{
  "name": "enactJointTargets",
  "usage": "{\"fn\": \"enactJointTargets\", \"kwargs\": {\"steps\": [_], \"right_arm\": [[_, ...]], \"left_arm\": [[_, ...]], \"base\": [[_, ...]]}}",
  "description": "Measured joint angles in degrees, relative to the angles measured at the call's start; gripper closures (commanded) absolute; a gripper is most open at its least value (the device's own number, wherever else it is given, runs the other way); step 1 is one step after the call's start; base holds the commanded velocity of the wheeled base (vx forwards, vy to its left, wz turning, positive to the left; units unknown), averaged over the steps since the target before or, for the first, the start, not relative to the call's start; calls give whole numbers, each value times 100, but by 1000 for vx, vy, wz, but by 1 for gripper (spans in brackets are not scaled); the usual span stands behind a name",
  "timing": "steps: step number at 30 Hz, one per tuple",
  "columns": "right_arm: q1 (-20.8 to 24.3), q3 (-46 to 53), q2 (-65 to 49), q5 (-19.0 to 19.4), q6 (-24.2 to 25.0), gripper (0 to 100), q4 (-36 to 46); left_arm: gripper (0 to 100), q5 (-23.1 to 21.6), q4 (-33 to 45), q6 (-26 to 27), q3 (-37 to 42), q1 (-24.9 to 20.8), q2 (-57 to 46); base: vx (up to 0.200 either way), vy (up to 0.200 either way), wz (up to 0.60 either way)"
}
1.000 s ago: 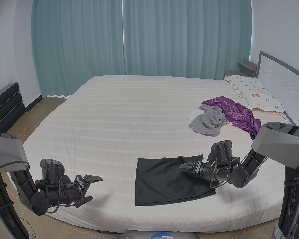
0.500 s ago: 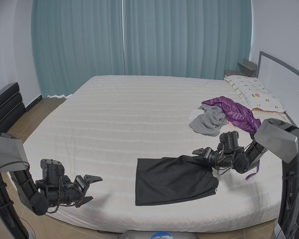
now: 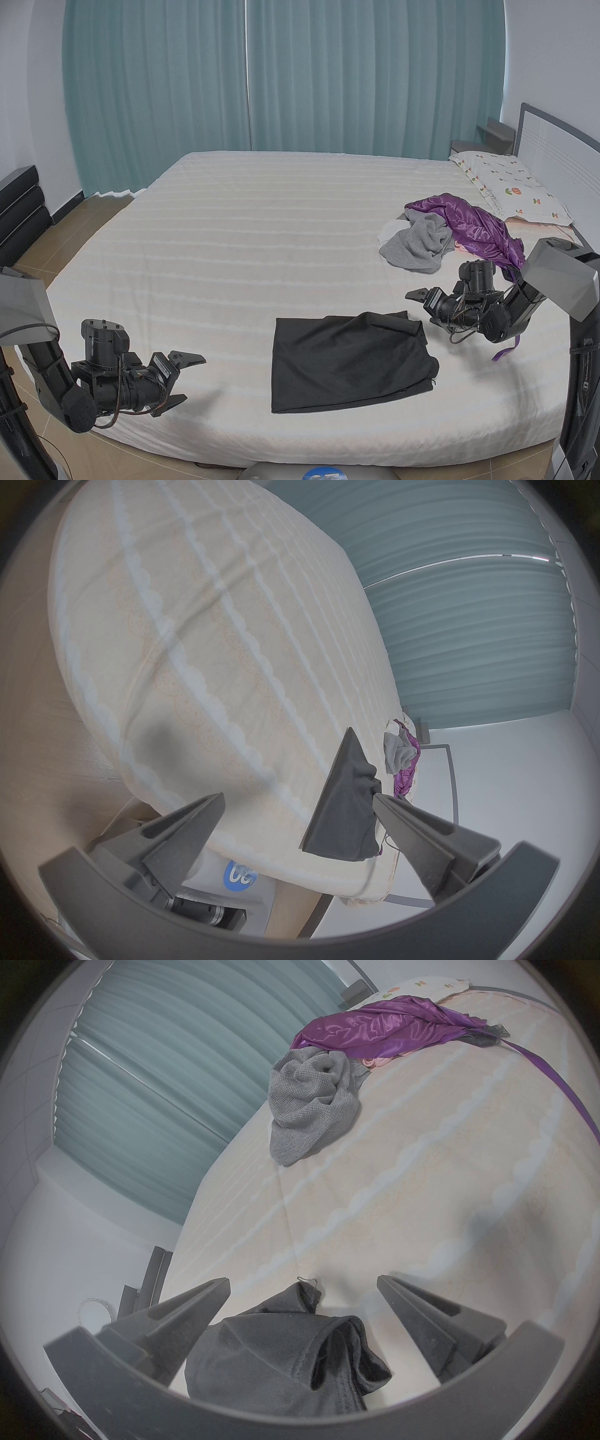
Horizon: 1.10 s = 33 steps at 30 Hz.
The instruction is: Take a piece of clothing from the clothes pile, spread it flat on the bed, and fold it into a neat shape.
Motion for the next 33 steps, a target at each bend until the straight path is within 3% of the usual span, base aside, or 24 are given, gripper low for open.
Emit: {"fn": "enactJointTargets", "kwargs": {"steps": [11, 20, 27, 33], "right_arm": [[232, 260, -60, 28, -121, 0, -33], [367, 813, -783, 27, -163, 0, -78], [752, 1259, -1279, 35, -161, 0, -67], [1000, 1237, -1047, 52, -106, 0, -32]], "left_arm": [[0, 0, 0, 0, 5, 0, 0], [0, 0, 0, 0, 0, 0, 0], [0, 0, 0, -1, 0, 0, 0], [0, 0, 0, -1, 0, 0, 0]], "base": [[0, 0, 0], [0, 0, 0], [0, 0, 0], [0, 0, 0]]}}
